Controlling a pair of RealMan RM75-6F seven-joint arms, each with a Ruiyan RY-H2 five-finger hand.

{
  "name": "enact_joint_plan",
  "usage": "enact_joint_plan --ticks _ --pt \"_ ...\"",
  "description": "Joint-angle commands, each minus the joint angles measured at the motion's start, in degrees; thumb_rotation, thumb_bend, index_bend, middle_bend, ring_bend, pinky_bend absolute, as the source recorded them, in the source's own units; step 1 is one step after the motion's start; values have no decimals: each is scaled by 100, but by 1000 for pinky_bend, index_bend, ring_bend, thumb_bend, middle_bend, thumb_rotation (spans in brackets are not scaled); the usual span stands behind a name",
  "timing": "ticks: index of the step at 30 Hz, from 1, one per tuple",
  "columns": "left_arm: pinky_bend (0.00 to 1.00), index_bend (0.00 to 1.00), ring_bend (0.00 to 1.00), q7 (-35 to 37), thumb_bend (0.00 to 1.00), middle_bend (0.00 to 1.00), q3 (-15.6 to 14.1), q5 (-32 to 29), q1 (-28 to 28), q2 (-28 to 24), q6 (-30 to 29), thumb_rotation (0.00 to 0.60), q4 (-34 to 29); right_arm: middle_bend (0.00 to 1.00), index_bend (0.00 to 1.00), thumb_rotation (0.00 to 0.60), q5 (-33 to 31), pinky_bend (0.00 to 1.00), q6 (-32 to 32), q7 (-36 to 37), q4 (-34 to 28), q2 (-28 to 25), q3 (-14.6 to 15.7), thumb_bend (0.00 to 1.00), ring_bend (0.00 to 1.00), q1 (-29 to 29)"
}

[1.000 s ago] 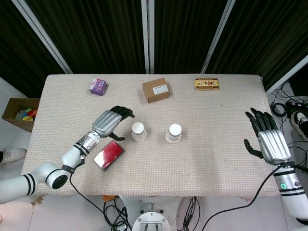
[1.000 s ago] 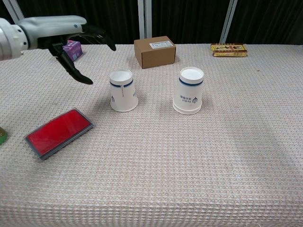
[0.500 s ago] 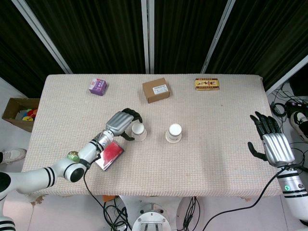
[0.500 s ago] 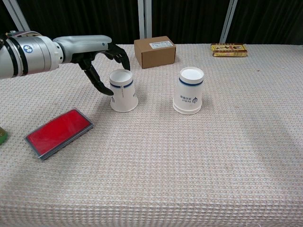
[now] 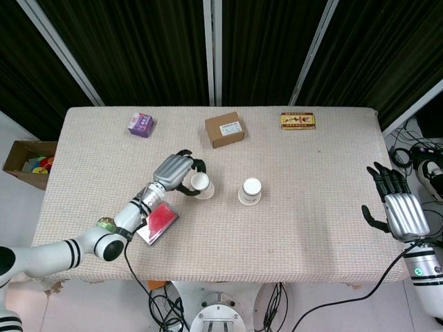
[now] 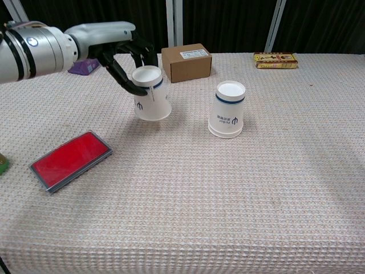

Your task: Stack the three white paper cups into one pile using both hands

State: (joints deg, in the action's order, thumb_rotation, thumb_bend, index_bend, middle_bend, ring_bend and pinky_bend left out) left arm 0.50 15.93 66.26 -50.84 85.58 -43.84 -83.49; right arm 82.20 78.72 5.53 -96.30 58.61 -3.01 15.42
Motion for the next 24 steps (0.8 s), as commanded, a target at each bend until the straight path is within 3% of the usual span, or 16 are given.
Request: enact_joint_plan --ticks 1,6,13,24 --pt "160 502 384 435 246 507 308 223 59 -371 -278 600 -651 0 0 600 27 0 29 99 47 -5 -41 352 0 -36" --pt "160 508 383 501 257 498 506 252 -269 -309 -135 600 -716 0 0 600 101 0 44 254 86 9 -75 351 0 -69" --pt "161 508 383 188 257 495 700 -428 -955 214 270 600 -226 0 0 600 153 0 37 331 130 16 -95 351 0 -121" --pt "160 505 383 -670 258 490 512 -1295 -1614 575 479 600 185 0 0 600 183 0 3 505 225 25 -109 351 0 -199"
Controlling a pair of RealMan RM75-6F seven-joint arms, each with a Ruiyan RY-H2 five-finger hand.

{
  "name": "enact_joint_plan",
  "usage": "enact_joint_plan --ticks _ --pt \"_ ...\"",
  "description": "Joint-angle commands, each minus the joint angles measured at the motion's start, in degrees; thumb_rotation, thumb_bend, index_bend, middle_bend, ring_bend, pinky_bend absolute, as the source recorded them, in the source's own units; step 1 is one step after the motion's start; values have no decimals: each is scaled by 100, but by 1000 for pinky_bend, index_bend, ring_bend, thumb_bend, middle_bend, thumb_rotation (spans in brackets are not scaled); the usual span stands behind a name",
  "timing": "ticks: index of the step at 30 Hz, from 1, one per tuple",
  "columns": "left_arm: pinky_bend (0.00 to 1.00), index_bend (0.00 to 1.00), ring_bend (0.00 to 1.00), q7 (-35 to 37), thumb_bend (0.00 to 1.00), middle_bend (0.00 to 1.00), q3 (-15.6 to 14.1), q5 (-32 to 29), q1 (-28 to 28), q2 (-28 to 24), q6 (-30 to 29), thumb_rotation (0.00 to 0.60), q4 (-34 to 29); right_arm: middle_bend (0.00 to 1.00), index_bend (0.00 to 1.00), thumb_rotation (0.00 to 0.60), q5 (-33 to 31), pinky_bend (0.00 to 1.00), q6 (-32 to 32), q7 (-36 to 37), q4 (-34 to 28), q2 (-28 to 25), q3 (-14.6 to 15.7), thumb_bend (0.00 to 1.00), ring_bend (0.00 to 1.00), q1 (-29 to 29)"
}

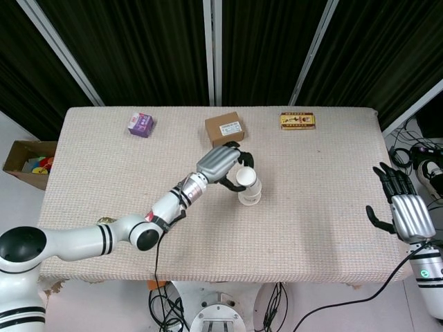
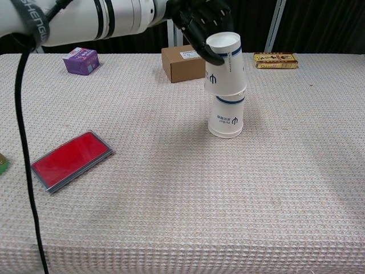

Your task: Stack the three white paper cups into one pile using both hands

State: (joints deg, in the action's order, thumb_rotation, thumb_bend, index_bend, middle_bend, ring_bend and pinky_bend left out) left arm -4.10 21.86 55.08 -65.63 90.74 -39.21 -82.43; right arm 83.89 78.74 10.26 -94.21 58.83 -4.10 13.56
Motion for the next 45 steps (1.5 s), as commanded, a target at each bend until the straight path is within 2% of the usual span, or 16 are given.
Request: enact_joint_plan --ticks 1,8,20,24,31,33,35,36,38,41,45 --pt "160 504 383 -313 258 490 -106 -259 -175 68 -16 600 96 0 0 600 23 0 1 56 27 1 0 351 0 -23" --pt "160 503 382 -615 257 486 -174 -624 -328 77 -130 600 21 0 0 600 56 0 -16 190 81 9 -5 351 0 -58" --pt "160 502 380 -693 258 477 -192 -918 -583 281 -116 600 204 0 0 600 73 0 54 300 191 47 -14 351 0 -168" --pt "160 500 374 -827 257 472 -303 -1065 -670 384 -87 600 332 0 0 600 96 0 53 347 228 64 -13 351 0 -184" --pt "160 461 346 -1412 257 450 -673 -1158 -798 779 -348 600 701 0 0 600 138 0 61 389 256 84 -8 351 0 -214" --pt "159 416 301 -1555 257 410 -765 -1219 -818 870 -358 600 762 0 0 600 147 0 61 394 258 93 -7 351 0 -218" --pt "152 343 216 -1824 241 305 -922 -1357 -874 913 -289 600 809 0 0 600 159 0 58 399 262 105 -4 351 0 -222" --pt "144 280 153 -1946 214 212 -977 -1401 -894 923 -308 600 819 0 0 600 164 0 60 402 263 108 -2 351 0 -227" --pt "136 217 107 -2115 168 131 -1041 -1448 -863 946 -493 600 787 0 0 600 167 0 72 414 276 113 4 351 0 -246" --pt "131 166 95 -2019 96 92 -1011 -1404 -642 788 -791 600 462 0 0 600 147 0 84 451 293 98 12 351 0 -284" --pt "130 155 96 -1740 61 93 -1064 -992 -149 235 -1296 600 -134 0 0 600 144 0 86 438 282 33 48 355 0 -337"
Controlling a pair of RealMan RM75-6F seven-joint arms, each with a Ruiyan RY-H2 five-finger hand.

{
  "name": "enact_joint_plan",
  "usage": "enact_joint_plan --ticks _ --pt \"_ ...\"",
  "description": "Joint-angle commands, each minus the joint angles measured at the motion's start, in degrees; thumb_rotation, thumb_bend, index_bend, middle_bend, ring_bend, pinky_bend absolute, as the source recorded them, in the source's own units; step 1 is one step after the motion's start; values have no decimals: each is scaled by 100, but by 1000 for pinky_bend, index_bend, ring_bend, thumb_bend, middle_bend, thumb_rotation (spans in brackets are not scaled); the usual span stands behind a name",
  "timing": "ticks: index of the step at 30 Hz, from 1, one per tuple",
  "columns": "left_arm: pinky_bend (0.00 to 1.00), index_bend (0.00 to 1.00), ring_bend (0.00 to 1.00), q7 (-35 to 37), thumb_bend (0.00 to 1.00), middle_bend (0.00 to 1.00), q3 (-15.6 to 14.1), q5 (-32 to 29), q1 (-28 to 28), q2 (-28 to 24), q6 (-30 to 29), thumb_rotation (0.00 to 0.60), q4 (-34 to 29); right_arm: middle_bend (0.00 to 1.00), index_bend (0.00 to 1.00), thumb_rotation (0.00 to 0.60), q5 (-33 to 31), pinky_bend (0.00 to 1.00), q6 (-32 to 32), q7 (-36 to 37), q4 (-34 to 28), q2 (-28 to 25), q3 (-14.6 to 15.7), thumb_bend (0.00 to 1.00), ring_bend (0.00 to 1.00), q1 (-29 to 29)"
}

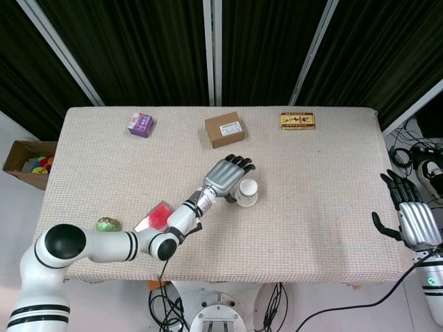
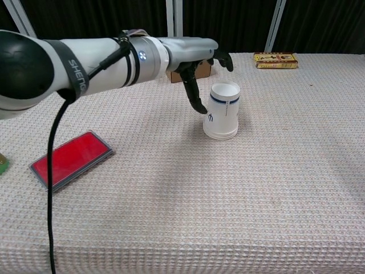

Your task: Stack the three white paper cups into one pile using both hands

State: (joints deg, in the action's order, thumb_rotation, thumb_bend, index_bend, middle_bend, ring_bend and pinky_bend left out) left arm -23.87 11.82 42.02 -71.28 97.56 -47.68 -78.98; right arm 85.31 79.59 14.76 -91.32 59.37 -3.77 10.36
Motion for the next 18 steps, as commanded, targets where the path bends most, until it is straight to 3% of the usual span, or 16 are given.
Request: enact_joint_plan --ticks 1,5,9,15,18 --pt "130 157 96 317 57 100 -110 482 614 -640 -687 600 -633 0 0 600 6 0 9 -18 -10 -41 27 357 0 -37" --pt "130 185 96 531 64 131 -414 1179 1366 -1288 -1621 600 -950 20 1 600 -57 15 43 -111 12 -113 42 364 0 -116" --pt "127 233 96 423 151 156 -944 1781 2189 -1921 -2533 600 -899 211 158 600 -23 174 49 -71 100 -172 55 378 55 -144" --pt "127 241 96 465 165 160 -1466 2036 3269 -2485 -3359 600 -893 172 161 600 43 169 172 -158 316 -46 32 378 58 -177" --pt "126 241 96 785 150 160 -1718 2225 3844 -2692 -3698 600 -974 125 101 600 118 96 258 -238 317 23 59 377 27 -219"
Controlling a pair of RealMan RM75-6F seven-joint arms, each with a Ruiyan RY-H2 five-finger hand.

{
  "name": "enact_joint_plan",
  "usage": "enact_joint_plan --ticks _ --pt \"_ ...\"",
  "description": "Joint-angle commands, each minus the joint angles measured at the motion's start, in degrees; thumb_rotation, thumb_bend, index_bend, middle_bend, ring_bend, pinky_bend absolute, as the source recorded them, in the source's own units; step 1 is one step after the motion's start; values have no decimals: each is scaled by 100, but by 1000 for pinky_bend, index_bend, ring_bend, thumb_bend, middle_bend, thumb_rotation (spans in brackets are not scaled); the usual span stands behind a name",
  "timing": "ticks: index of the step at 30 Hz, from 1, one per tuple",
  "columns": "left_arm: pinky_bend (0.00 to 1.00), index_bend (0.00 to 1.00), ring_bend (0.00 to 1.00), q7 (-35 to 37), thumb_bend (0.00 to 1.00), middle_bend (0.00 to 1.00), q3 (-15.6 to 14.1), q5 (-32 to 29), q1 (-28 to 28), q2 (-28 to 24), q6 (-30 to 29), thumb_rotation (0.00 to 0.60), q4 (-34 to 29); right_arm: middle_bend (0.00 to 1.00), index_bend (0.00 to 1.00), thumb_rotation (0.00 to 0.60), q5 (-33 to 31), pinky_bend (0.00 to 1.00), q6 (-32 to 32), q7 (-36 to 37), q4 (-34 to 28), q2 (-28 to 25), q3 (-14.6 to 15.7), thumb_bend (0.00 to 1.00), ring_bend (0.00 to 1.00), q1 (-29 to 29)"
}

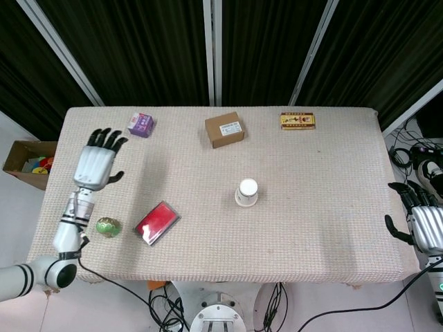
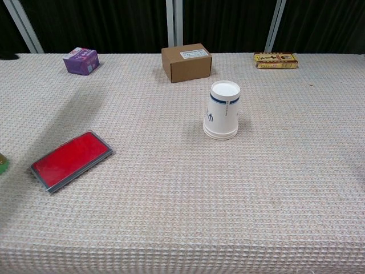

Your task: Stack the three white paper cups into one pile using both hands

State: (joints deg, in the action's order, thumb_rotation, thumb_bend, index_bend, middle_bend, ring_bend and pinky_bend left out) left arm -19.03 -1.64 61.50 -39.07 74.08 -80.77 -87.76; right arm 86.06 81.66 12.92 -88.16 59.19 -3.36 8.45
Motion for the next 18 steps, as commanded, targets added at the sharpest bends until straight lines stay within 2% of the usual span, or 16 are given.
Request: enact_joint_plan --ticks 1,5,9,13,18 --pt "126 241 97 404 141 160 -447 365 796 -384 -512 600 -100 94 61 600 76 53 80 -109 1 70 37 376 11 -45" --pt "121 239 96 742 112 153 -727 820 1571 -487 -1200 600 -82 5 0 600 205 0 156 -424 -41 195 126 377 0 -105" --pt "119 234 96 1011 106 147 -913 1234 2229 -550 -1779 600 -100 0 0 600 284 0 214 -698 -83 336 189 377 0 -160" --pt "119 234 96 1182 105 146 -1024 1590 2648 -624 -2072 600 -168 0 0 600 390 0 287 -824 -41 451 228 378 0 -194" --pt "119 234 96 1369 106 146 -1097 1898 2971 -756 -2124 600 -300 0 0 600 448 0 415 -810 28 549 201 378 0 -228"
